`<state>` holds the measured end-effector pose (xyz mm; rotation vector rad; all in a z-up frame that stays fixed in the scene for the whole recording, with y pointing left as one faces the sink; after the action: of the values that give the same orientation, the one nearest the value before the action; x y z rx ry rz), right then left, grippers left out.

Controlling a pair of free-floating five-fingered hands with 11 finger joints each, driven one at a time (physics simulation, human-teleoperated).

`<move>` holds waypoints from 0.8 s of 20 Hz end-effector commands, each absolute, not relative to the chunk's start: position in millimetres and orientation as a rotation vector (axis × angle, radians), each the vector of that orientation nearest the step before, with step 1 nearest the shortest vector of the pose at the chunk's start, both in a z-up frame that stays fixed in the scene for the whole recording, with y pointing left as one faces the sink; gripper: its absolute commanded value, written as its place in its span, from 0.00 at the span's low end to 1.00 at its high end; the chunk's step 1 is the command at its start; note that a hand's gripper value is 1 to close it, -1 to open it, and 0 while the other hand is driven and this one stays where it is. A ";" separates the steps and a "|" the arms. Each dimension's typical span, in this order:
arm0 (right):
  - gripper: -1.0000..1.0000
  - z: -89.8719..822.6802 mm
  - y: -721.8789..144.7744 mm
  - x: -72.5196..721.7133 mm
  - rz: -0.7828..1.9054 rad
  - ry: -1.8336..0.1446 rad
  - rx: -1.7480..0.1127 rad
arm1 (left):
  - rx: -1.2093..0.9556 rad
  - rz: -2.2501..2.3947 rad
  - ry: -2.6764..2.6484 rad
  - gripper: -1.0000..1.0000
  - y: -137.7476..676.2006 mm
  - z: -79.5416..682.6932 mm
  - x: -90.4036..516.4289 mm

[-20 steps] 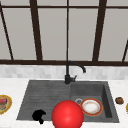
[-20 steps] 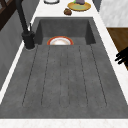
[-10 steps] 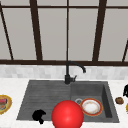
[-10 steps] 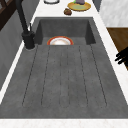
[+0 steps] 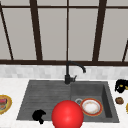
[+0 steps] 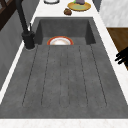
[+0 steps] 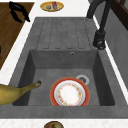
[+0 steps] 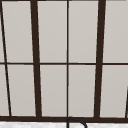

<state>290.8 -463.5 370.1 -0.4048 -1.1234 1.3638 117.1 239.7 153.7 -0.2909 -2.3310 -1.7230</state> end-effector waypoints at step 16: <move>1.00 357.7 -312.1 327.1 1.355 -1.121 -0.395 | -0.291 -1.723 -2.331 0.50 239.7 153.7 117.1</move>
<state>315.6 -330.4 379.9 -0.3877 -1.1356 1.3575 117.1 239.7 153.7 -0.2909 -2.3310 -1.7230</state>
